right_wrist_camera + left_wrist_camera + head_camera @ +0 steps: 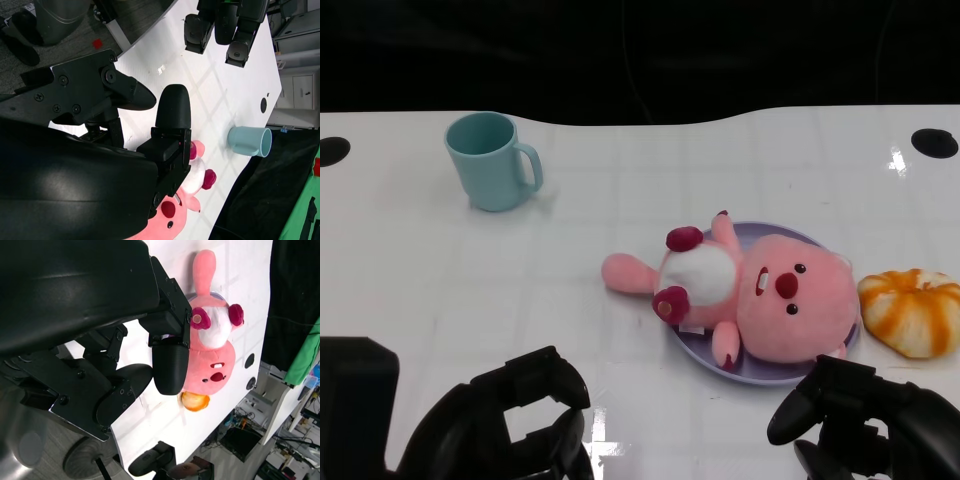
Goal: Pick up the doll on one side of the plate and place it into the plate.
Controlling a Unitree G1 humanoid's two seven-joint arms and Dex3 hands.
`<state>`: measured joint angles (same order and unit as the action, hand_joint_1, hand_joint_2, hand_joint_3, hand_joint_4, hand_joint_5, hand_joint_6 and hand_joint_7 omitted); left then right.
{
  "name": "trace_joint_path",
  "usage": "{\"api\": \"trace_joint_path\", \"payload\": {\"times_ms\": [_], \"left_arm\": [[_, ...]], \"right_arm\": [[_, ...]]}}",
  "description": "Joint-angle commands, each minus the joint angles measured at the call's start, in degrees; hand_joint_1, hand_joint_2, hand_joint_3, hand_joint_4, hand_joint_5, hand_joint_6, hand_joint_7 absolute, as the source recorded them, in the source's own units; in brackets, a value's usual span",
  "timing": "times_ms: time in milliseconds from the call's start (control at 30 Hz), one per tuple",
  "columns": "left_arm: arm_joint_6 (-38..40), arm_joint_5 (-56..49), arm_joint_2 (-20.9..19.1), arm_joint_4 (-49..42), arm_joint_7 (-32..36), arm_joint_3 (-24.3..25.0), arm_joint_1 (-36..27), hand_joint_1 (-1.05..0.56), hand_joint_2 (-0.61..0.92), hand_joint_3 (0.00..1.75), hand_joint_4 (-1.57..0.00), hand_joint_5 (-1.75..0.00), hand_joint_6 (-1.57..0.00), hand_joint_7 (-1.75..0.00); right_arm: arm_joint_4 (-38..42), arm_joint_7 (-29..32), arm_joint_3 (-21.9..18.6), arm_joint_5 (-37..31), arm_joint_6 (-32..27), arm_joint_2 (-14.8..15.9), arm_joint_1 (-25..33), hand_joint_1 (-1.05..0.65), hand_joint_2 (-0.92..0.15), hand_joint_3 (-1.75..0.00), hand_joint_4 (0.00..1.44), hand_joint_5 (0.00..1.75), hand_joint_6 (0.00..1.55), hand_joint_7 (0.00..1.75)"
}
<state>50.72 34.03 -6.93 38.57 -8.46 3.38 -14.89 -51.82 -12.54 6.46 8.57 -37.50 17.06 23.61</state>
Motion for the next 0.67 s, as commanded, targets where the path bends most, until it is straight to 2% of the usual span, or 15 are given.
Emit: {"api": "trace_joint_path", "payload": {"times_ms": [33, 667], "left_arm": [[-1.09, -0.42, -1.1, -0.46, -0.38, -0.17, -0.37, -0.18, 0.46, 1.33, -0.78, -1.75, -0.62, -1.69], [-1.25, 0.12, -1.82, -1.0, -0.29, 0.21, 0.23, -0.18, 0.49, 1.28, -0.77, -1.75, -0.63, -1.65]], "right_arm": [[0.12, 0.0, -0.58, -0.03, 1.18, 0.24, 0.51, -0.15, -0.75, -0.86, 0.56, 1.72, 0.5, 1.39], [0.43, -0.58, -0.44, -0.33, 2.39, 0.73, 0.76, -0.16, -0.76, -0.86, 0.54, 1.72, 0.49, 1.41]]}}
